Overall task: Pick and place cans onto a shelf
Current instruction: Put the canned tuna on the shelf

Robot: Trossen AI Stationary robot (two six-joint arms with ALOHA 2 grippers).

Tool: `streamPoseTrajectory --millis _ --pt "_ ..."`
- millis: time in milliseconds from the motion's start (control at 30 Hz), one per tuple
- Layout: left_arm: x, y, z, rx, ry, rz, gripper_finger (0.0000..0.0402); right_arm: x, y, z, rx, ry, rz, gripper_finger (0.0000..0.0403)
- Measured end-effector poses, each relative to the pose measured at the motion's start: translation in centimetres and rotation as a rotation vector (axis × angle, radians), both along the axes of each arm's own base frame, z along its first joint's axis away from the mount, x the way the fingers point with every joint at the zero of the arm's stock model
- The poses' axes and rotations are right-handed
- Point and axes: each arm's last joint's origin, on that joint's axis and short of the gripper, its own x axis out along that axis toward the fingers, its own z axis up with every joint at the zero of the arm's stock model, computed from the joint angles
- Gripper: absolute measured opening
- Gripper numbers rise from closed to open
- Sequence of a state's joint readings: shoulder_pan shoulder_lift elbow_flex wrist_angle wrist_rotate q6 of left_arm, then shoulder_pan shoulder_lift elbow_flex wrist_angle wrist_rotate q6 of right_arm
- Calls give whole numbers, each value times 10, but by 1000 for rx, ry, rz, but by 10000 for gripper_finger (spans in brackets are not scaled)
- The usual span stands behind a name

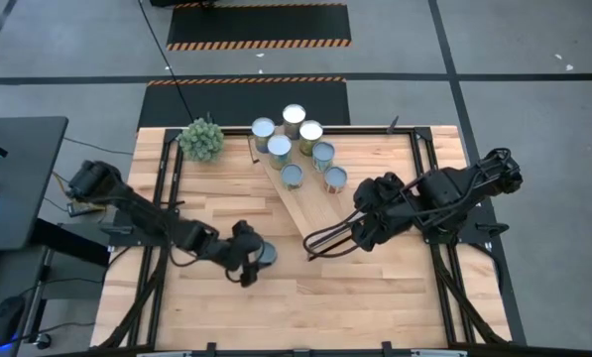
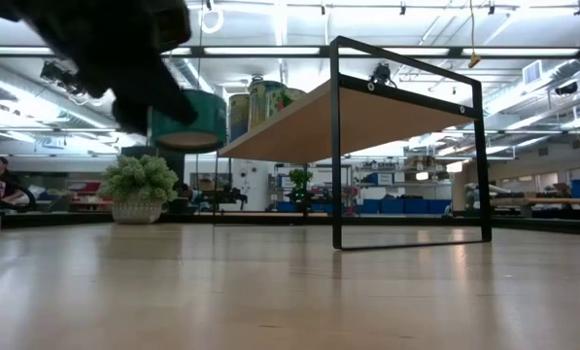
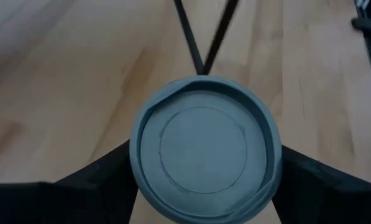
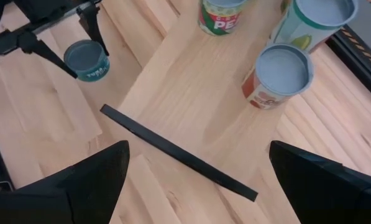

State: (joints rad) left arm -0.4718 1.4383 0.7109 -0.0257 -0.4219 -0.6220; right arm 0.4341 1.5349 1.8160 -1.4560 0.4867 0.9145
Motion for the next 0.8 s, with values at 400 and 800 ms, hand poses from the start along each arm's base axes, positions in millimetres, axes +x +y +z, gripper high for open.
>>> streamPoseTrajectory --millis 400,800 --pt "32 33 56 97 28 112 292 -2 -4 1 -12 18 17 395" --pt "66 74 113 115 -76 230 292 -3 -10 4 -28 4 3 395"
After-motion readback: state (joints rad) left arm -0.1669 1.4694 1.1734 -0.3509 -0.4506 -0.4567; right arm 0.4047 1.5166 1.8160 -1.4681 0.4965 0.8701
